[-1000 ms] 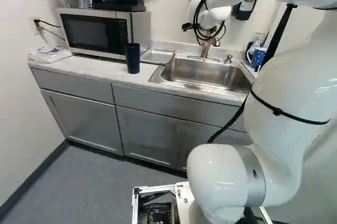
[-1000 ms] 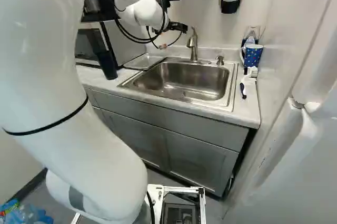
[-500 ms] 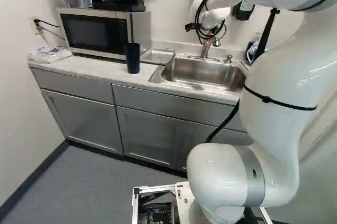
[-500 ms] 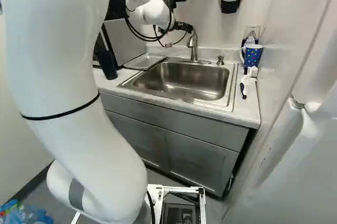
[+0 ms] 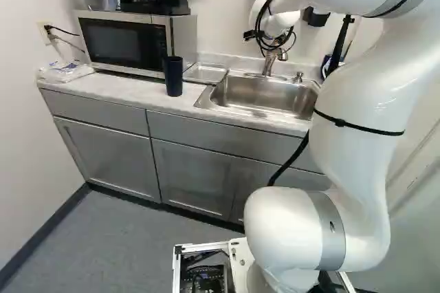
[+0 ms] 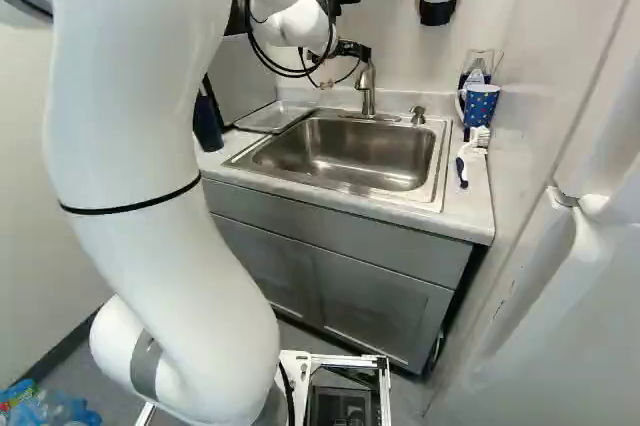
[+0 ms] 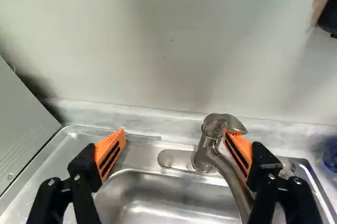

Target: Rinse the cup and place it in the tray

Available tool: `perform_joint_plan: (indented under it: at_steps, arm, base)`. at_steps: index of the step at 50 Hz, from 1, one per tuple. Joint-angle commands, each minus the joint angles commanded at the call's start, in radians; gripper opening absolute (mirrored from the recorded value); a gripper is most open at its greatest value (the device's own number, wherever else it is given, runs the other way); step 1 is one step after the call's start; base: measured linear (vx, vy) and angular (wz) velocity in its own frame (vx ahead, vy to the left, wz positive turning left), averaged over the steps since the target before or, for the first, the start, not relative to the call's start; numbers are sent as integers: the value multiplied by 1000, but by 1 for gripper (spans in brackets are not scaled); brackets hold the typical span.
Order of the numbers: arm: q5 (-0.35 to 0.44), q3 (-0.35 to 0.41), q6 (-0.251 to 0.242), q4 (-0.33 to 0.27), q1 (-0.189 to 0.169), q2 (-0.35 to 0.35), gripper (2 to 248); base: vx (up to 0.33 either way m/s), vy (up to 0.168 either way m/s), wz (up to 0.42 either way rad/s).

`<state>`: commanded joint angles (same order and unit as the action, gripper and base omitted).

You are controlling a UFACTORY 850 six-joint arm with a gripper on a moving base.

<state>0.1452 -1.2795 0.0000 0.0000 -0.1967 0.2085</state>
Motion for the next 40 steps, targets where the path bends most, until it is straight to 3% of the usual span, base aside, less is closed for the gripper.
perform_joint_plan:
  at_steps: [40]
  arm:
    - [76, -57, 0, 0, -7, 51, 247]
  base:
    - [0, 0, 0]
